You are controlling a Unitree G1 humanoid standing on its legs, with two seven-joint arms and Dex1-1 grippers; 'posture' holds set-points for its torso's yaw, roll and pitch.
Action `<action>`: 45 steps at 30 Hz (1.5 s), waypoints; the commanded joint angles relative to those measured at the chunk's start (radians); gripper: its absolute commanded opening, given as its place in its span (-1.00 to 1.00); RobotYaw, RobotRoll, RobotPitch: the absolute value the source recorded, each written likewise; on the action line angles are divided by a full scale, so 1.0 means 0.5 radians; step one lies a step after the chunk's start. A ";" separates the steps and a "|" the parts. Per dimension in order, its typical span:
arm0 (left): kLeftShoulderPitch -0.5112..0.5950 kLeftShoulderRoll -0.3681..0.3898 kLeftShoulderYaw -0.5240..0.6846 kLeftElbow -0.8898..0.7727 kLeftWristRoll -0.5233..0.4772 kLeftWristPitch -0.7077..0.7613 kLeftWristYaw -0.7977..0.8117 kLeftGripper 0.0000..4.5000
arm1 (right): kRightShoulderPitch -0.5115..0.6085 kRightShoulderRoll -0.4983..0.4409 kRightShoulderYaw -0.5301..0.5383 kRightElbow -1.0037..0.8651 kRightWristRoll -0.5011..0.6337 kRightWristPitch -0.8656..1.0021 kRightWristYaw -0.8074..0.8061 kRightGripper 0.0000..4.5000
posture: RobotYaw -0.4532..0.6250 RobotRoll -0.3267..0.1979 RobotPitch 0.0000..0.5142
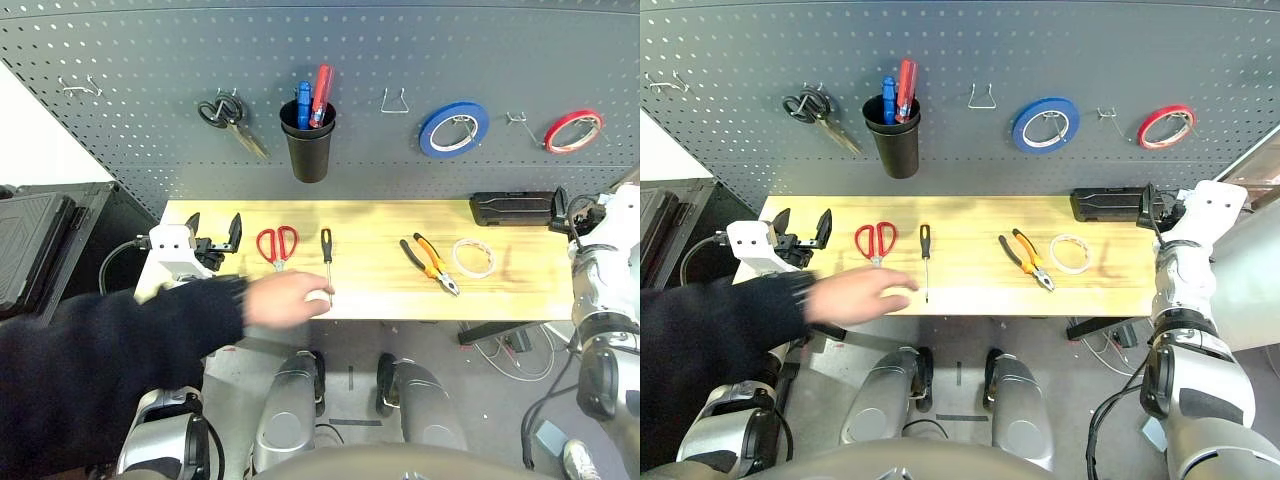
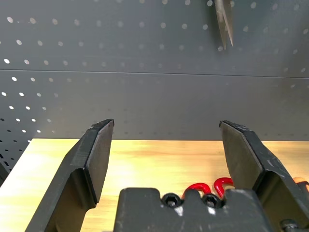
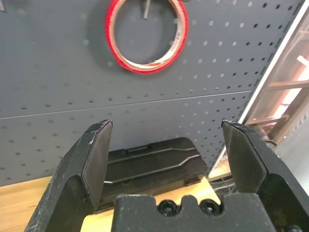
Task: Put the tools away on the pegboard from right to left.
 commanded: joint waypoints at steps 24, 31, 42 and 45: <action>0.342 0.079 -0.535 -1.025 0.032 0.683 -0.446 0.99 | -0.001 -0.373 0.245 0.052 -0.195 0.587 0.569 1.00 | 0.14 0.25 -0.23; 0.410 0.179 -0.682 -1.304 0.019 0.872 -0.658 0.99 | -0.042 -0.485 0.439 0.056 -0.337 0.669 0.909 1.00 | 0.11 0.25 -0.11; 0.363 0.310 -0.856 -1.432 0.081 0.941 -0.881 0.99 | -0.213 -0.569 0.790 0.104 -0.611 0.784 1.442 1.00 | 0.08 0.25 0.06; 0.342 0.336 -0.883 -1.420 0.116 0.923 -0.909 0.99 | -0.276 -0.569 0.876 0.143 -0.683 0.819 1.546 1.00 | 0.09 0.25 0.11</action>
